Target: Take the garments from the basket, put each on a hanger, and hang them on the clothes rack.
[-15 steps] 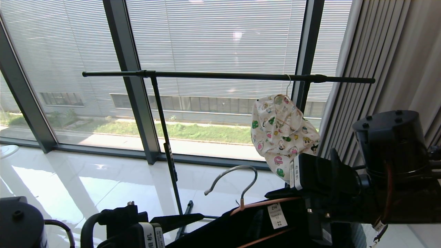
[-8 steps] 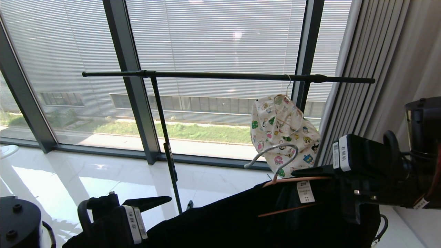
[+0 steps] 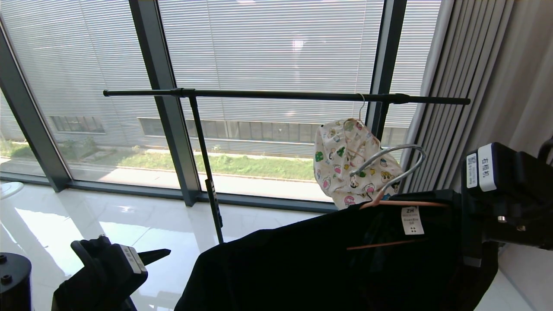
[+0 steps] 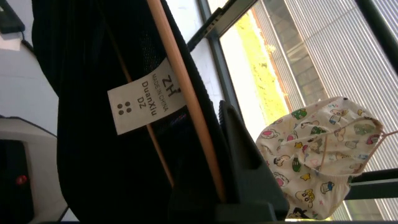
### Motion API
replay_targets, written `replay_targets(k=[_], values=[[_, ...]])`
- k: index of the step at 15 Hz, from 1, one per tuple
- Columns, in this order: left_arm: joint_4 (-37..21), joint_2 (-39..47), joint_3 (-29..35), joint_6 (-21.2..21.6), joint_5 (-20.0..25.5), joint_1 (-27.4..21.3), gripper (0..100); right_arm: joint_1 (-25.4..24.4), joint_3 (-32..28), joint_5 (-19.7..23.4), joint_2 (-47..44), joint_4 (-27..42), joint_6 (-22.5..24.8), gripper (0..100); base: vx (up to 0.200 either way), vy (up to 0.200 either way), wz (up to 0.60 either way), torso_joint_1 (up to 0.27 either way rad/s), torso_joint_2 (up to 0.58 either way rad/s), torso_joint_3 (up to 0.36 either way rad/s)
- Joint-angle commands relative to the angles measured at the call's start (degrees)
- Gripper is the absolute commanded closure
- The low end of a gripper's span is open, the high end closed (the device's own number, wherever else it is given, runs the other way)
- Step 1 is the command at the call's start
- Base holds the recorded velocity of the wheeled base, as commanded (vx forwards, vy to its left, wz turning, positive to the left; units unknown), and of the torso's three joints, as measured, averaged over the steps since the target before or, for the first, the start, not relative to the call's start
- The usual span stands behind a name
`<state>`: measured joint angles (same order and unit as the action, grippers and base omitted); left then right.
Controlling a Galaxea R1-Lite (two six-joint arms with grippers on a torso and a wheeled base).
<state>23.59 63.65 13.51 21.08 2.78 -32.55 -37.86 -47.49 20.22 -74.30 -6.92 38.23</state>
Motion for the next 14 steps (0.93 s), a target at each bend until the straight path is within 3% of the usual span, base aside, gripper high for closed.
replay_targets(k=[1, 4, 5, 10, 12, 14], values=[[0.1, 1.7, 1.3, -0.1, 0.0, 0.3, 0, -0.1, -0.1, 0.0, 0.7, 0.0, 0.0, 100, 0.0, 0.0, 0.0, 0.0, 0.0, 0.0], [0.1, 2.8, 2.3, -0.1, 0.1, 0.3, 0, -0.1, 0.2, -0.1, 1.5, 0.0, 0.0, 100, 0.0, 0.0, 0.0, 0.0, 0.0, 0.0], [0.2, 2.7, 2.1, 0.0, 0.1, 0.1, 100, -0.1, 0.2, -0.1, 1.5, 0.0, 0.0, 100, 0.0, 0.0, 0.0, 0.0, 0.0, 0.0], [0.2, 3.6, 2.1, 0.0, -0.1, 0.7, 100, -0.1, 0.2, -0.4, 1.6, 0.0, 0.0, 100, 0.0, 0.0, 0.0, 0.0, 0.0, 0.0], [0.2, 4.2, 2.1, 0.2, -0.1, 5.0, 100, 0.1, 0.2, -0.4, 1.6, 0.0, 0.0, 100, 0.0, 0.0, 0.0, 0.0, 0.0, 0.0], [0.3, 5.3, 2.2, 0.8, -0.5, 13.2, 100, 0.9, 0.2, -0.5, 1.7, 0.0, -0.1, 100, 0.0, 0.0, 0.0, 0.0, 0.0, 0.0]])
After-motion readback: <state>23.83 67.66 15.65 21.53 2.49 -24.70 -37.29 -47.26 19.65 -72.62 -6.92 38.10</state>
